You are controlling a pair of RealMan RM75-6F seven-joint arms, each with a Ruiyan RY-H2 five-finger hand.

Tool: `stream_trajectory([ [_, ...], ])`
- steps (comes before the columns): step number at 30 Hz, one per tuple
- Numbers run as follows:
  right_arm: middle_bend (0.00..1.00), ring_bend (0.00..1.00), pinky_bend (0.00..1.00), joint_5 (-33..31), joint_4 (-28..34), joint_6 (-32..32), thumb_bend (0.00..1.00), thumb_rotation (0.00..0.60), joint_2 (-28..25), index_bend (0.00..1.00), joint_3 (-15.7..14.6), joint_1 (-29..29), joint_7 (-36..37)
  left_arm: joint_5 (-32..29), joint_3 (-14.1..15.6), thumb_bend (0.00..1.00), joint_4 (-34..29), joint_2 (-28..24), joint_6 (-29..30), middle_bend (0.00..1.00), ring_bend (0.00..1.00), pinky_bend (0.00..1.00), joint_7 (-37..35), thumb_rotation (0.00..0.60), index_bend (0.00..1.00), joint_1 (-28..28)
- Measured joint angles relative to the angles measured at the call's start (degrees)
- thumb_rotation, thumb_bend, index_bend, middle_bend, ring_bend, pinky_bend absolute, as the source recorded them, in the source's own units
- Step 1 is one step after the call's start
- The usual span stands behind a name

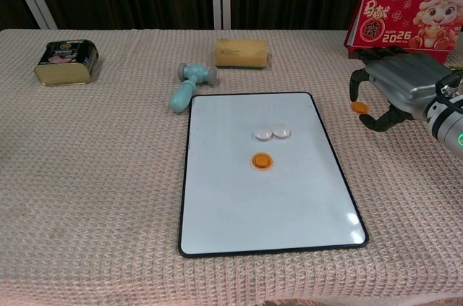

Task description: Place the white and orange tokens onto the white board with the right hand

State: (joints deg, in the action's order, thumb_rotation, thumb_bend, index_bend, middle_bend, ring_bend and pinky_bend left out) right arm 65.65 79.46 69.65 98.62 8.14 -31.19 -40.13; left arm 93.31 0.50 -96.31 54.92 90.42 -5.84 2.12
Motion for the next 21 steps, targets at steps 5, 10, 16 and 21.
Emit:
stream_trajectory([
  [5,0.0,0.0,0.0,6.4,7.48,1.19,0.39,0.6,-0.66,0.5,-3.65,-0.17,-2.8,0.2,0.03,0.09,0.01,-0.08,0.43,0.07,0.0,0.11,-0.2,0.6,0.1,-0.17],
  [10,0.0,0.0,0.0,9.8,10.89,1.0,0.39,0.6,-0.16,0.51,-6.42,-0.59,-6.84,0.32,0.03,0.09,0.26,-0.17,0.81,0.07,0.0,0.11,-0.69,0.6,0.1,-0.35],
  [16,0.0,0.0,0.0,8.56,10.57,-0.37,0.39,0.6,1.75,0.52,-7.12,-0.56,-10.07,0.54,0.05,0.09,0.52,-0.3,1.29,0.07,0.0,0.11,-1.38,0.6,0.1,-0.52],
  [21,0.0,0.0,0.0,6.99,8.47,-1.75,0.39,0.6,3.22,0.52,-6.69,-0.61,-11.07,0.49,0.01,0.09,0.64,-0.37,1.41,0.07,0.0,0.11,-1.72,0.6,0.1,-0.59],
])
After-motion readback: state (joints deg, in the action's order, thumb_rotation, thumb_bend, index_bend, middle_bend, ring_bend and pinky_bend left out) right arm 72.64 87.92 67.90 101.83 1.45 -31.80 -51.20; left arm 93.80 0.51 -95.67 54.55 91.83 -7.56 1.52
